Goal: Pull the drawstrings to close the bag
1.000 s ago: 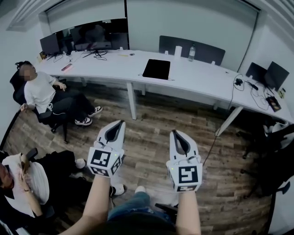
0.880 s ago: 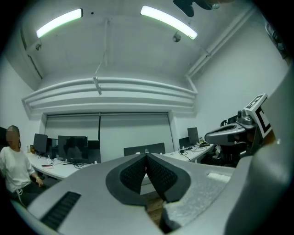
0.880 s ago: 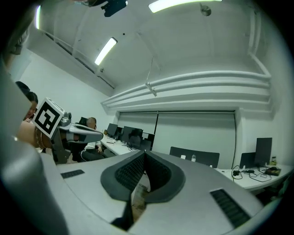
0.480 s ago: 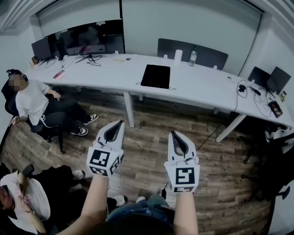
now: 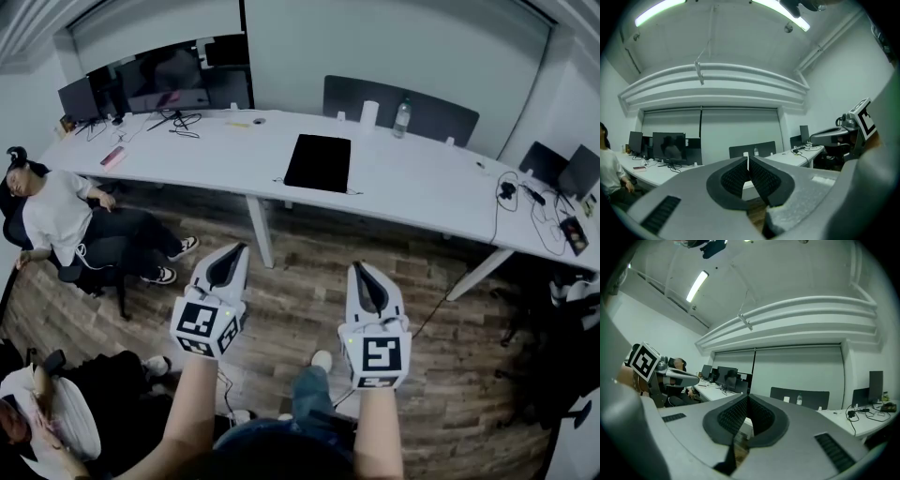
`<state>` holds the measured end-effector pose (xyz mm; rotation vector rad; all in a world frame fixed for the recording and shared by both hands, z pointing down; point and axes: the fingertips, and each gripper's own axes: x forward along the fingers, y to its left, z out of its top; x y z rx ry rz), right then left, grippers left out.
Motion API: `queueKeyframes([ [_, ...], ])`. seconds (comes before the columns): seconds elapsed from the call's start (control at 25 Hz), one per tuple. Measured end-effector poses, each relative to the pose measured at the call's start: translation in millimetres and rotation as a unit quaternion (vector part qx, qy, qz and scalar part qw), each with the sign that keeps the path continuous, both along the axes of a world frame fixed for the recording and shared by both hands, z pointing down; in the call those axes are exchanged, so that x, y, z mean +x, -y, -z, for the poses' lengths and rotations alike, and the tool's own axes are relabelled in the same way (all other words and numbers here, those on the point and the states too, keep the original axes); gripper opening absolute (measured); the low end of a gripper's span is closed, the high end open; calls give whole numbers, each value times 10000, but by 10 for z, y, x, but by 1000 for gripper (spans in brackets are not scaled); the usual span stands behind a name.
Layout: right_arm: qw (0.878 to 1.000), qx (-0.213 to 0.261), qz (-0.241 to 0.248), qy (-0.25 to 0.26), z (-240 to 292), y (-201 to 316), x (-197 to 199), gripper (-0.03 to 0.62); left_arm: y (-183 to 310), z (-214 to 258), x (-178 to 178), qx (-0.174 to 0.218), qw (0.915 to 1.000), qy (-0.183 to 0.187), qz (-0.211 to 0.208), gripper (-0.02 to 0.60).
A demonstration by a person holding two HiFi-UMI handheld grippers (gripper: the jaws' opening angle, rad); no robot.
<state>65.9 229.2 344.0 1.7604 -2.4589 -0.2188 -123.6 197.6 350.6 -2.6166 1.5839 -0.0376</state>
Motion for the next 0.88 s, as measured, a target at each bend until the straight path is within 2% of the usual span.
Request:
queueKeyframes([
  [0.32, 9994, -99, 335, -13, 8, 1050, 276, -6, 1056, -10, 293, -133, 9997, 48, 221, -3],
  [0.64, 9988, -230, 440, 38, -25, 2041, 714, -6, 1971, -56, 519, -235, 9983, 97, 521, -3],
  [0.76, 9982, -355, 485, 79, -126, 2296, 828, -6, 2192, -135, 576, -301, 9983, 61, 491, -3],
  [0.88, 9972, -476, 564, 104, -243, 2510, 897, -6, 2343, -216, 638, -368, 9989, -36, 292, -3],
])
